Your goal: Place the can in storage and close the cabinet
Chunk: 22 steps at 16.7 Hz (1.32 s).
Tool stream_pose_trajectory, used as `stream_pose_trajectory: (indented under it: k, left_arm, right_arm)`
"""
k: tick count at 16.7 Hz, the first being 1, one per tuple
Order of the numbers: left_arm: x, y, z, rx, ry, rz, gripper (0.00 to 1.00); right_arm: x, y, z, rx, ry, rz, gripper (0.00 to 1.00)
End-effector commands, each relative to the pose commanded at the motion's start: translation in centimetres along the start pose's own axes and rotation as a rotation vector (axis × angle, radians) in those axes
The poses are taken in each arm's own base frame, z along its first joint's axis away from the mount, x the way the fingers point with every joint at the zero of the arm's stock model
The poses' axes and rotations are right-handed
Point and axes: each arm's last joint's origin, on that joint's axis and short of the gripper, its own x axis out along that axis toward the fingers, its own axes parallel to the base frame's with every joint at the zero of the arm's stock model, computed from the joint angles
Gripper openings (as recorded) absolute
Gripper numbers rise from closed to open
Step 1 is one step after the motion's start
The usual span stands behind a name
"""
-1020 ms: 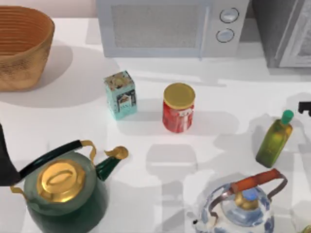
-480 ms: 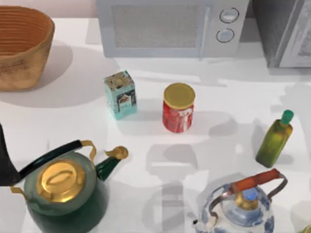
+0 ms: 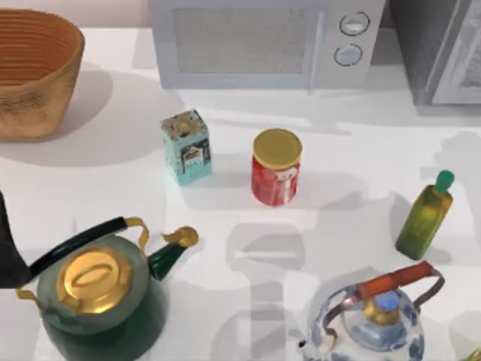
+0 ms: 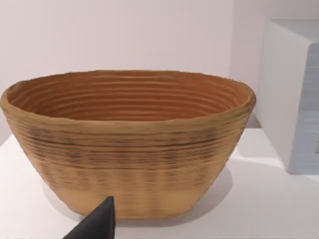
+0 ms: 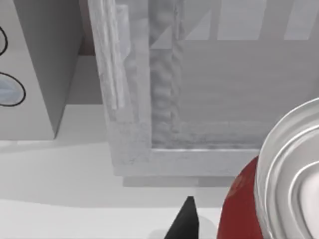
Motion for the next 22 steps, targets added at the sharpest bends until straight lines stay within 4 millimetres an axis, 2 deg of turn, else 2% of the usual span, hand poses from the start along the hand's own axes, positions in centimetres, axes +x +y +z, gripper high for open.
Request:
stream_pose_trajectory:
  k: [2,6,9,12,17,19,22]
  left_arm:
    - [0.0,0.0,0.0,0.0,0.0,0.0,1.0]
    - [0.0,0.0,0.0,0.0,0.0,0.0,1.0]
    - [0.0,0.0,0.0,0.0,0.0,0.0,1.0]
    - [0.0,0.0,0.0,0.0,0.0,0.0,1.0]
    - [0.0,0.0,0.0,0.0,0.0,0.0,1.0]
    - [0.0,0.0,0.0,0.0,0.0,0.0,1.0]
    - [0.0,0.0,0.0,0.0,0.0,0.0,1.0]
  right_arm:
    - [-1.8,0.0,-0.2,-0.005,-0.027,-0.006,0.0]
    - [-6.6,0.0,-1.3,-0.008,-0.12,-0.022,0.0]
    - [-10.1,0.1,-3.1,-0.006,-0.219,-0.022,0.0]
    - [-12.4,0.2,-5.7,-0.007,-0.312,-0.014,0.0]
    - [-13.0,0.4,-9.7,-0.005,-0.378,0.001,0.0]
    - [-12.8,0.4,-10.5,-0.003,-0.38,0.007,0.0]
    - [-12.8,0.4,-10.6,-0.002,-0.381,0.008,0.0]
